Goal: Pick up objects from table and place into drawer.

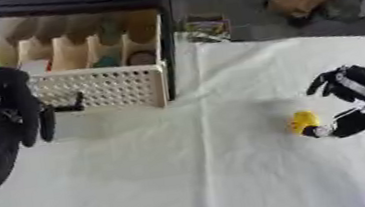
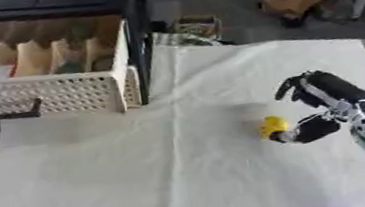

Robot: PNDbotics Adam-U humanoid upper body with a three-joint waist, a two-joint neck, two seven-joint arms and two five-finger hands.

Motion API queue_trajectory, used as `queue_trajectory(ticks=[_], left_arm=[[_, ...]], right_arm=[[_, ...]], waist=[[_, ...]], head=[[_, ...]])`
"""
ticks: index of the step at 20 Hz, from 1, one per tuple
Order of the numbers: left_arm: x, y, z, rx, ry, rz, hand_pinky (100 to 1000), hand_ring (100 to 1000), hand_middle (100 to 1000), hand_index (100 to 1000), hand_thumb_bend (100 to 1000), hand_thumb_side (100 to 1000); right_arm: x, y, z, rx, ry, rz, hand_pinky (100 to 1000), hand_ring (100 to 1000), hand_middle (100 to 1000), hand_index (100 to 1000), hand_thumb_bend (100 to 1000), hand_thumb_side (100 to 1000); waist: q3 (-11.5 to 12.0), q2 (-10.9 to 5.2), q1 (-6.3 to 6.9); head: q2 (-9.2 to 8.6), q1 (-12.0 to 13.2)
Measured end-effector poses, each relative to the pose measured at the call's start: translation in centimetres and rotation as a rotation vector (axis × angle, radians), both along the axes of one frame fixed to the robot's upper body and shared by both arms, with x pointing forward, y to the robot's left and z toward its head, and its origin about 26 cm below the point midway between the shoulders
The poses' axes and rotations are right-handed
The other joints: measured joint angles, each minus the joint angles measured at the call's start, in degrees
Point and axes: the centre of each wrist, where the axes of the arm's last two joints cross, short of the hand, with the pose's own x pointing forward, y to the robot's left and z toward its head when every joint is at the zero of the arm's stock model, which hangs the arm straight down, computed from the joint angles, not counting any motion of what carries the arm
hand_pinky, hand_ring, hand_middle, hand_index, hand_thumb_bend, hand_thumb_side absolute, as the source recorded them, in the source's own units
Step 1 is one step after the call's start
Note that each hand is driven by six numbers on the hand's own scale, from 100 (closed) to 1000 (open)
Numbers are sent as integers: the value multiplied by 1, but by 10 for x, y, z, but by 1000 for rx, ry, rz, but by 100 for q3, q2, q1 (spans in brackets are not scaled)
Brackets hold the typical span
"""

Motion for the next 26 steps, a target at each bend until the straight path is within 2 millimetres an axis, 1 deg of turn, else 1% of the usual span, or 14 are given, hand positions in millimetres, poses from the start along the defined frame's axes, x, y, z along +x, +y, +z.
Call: queue_trajectory(ticks=[3,7,13,19,26], left_arm=[[0,-1,-1,-4,1,-1,269,212,383,697,100,613],[0,-2,-1,4,5,-2,268,211,383,695,100,608],[0,-4,-2,9,10,0,266,208,381,693,100,595],[0,-6,-3,18,20,-1,265,205,380,690,100,587],[1,-8,-3,22,24,1,264,204,379,687,100,582]], right_arm=[[2,-3,-5,-9,2,-8,738,655,100,683,626,224],[4,-4,-12,-12,6,-20,733,649,100,685,625,221],[6,-6,-18,-4,9,-30,727,637,100,672,621,200],[7,-4,-20,17,1,-27,727,636,100,673,626,200],[9,-1,-20,29,-7,-31,723,630,100,658,611,203]], waist=[[0,10,-1],[1,18,-1],[12,50,-1],[25,69,-20],[49,115,-51]], head=[[-4,11],[-7,12],[-8,16],[-8,19],[-8,22]])
